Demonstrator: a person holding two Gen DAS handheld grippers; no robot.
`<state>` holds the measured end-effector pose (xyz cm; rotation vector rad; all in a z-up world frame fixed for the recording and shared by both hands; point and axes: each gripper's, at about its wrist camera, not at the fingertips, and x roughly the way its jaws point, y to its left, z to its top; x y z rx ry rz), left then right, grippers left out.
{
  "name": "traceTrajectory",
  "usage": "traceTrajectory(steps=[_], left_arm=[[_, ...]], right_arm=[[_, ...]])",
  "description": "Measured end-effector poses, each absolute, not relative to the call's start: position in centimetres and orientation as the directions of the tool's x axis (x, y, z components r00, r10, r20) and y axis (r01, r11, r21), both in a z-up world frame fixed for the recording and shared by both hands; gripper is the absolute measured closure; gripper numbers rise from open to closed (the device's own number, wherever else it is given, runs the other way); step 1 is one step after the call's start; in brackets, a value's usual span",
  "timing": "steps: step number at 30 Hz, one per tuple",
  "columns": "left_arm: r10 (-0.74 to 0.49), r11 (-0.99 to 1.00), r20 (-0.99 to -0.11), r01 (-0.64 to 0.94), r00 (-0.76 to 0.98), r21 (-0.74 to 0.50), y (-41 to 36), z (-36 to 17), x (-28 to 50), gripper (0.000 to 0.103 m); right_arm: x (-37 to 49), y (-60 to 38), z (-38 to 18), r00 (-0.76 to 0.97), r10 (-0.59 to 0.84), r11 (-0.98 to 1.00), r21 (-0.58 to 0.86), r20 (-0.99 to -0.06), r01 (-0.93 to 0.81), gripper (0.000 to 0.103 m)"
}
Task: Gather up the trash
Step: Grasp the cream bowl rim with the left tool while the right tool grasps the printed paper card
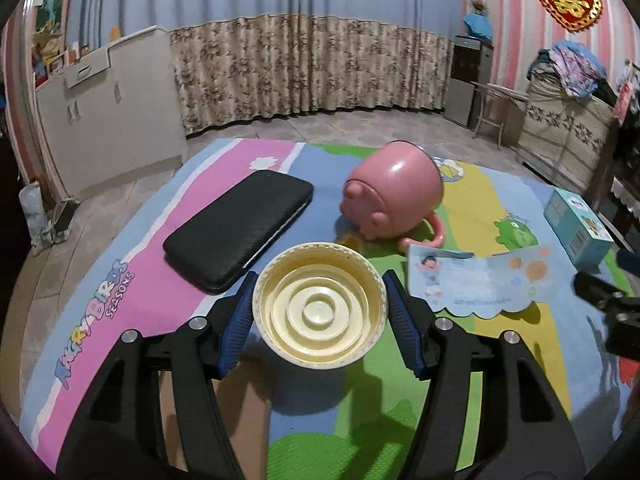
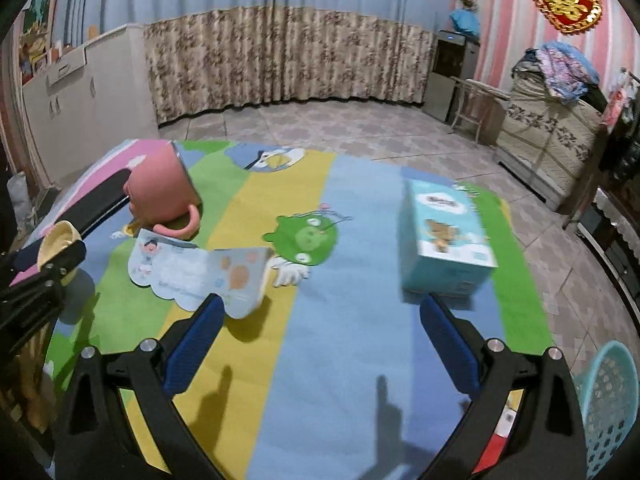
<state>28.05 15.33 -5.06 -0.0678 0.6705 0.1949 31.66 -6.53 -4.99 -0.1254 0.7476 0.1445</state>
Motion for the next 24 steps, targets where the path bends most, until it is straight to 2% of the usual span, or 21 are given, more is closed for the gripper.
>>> traceTrajectory(steps=[4,6,8,10,13,20,24], left_arm=[[0.166,0.98,-0.622,-0.199,0.765,0.017,15.3,-5.2,28.1,0.042],[0.165,0.98,-0.621,-0.197,0.766,0.017,15.3,-5.2,28.2,0.042],[0.163,0.979,-0.624,-0.203,0.764,0.008,15.3,-5.2,28.3,0.042],[0.159,0.978,-0.632,-0.208,0.759,-0.004,15.5,-5.3,28.5,0.042],[0.158,0.978,-0.632,-0.207,0.759,-0.004,15.5,-5.4,28.5,0.042],[0.159,0.98,-0.625,-0.197,0.764,0.009,15.3,-5.5,28.6,0.042],[0.159,0.983,-0.617,-0.182,0.771,0.025,14.9,-5.5,28.4,0.042]], right_arm=[[33.5,-5.9,-6.0,0.696,0.132,0.979,-0.017,-0.705,-0.203,0.008],[34.5,-5.6,-6.4,0.668,0.185,0.972,0.035,-0.72,-0.232,0.015],[35.4,-5.2,-7.0,0.625,0.239,0.959,0.08,-0.743,-0.271,0.035],[35.6,-4.6,-7.5,0.594,0.282,0.945,0.113,-0.753,-0.307,0.062],[35.0,-4.3,-7.4,0.608,0.301,0.936,0.107,-0.735,-0.334,0.073],[31.1,-7.9,-5.4,0.67,0.324,0.942,0.165,-0.668,-0.292,0.092],[27.9,-11.2,-4.2,0.713,0.301,0.953,0.184,-0.633,-0.239,0.096]])
